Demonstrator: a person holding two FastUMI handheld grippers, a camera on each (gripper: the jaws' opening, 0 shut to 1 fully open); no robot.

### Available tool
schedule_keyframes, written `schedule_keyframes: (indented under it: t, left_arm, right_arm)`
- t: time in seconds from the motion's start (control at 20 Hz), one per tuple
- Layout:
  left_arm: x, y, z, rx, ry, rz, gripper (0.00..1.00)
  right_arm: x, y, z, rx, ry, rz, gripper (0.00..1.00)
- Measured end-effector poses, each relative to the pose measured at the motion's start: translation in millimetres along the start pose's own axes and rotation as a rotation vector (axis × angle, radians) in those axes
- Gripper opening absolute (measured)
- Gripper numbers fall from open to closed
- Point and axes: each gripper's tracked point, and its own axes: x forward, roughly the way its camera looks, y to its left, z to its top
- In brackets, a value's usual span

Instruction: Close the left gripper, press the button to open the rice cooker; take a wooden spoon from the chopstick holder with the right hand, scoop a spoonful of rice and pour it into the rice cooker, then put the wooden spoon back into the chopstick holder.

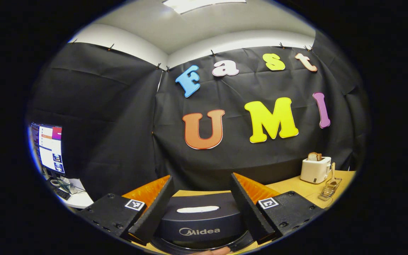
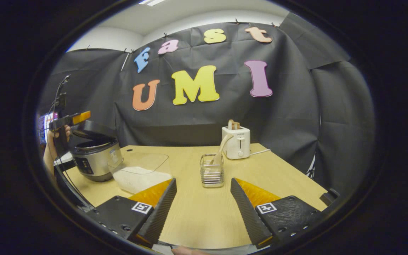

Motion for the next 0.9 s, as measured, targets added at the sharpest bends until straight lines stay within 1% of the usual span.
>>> schedule_keyframes:
  t: [0.2, 0.3, 0.35, 0.4, 0.45, 0.5, 0.55, 0.6, 0.65, 0.7, 0.9]
  left_arm:
    - [-16, -4, -31, 0.013, 0.049, 0.007, 1.0]
    - [-21, -6, -42, 0.012, 0.068, 0.006, 1.0]
    - [-23, -7, -47, 0.004, 0.081, 0.002, 0.99]
    - [-26, -8, -51, -0.005, 0.092, -0.002, 0.99]
    - [-27, -9, -54, -0.017, 0.102, -0.003, 0.99]
    - [-29, -8, -57, -0.035, 0.11, -0.001, 0.99]
    - [-31, -9, -60, -0.038, 0.124, 0.0, 0.99]
    - [-32, -11, -64, -0.035, 0.14, 0.003, 1.0]
    - [-34, -10, -67, -0.031, 0.155, 0.011, 1.0]
    - [-35, -9, -66, -0.027, 0.159, 0.02, 1.0]
    - [-44, -9, -69, -0.024, 0.234, 0.04, 0.98]
  right_arm:
    - [2, -7, 0, 0.028, -0.001, -0.016, 0.9]
    - [3, -6, -2, 0.035, 0.006, -0.011, 0.9]
    - [2, -4, -3, 0.036, 0.009, -0.006, 0.89]
    - [1, -3, -4, 0.033, 0.013, 0.0, 0.91]
    - [2, -2, -3, 0.03, 0.012, 0.003, 0.92]
    - [1, -2, -3, 0.028, 0.013, 0.005, 0.89]
    - [0, -1, -2, 0.03, 0.013, 0.006, 0.89]
    - [1, -2, -2, 0.029, 0.012, 0.004, 0.92]
    - [0, -2, -2, 0.027, 0.01, 0.003, 0.89]
    - [0, -1, -2, 0.023, 0.009, 0.003, 0.88]
    - [-1, 1, -2, 0.03, 0.017, 0.013, 0.89]
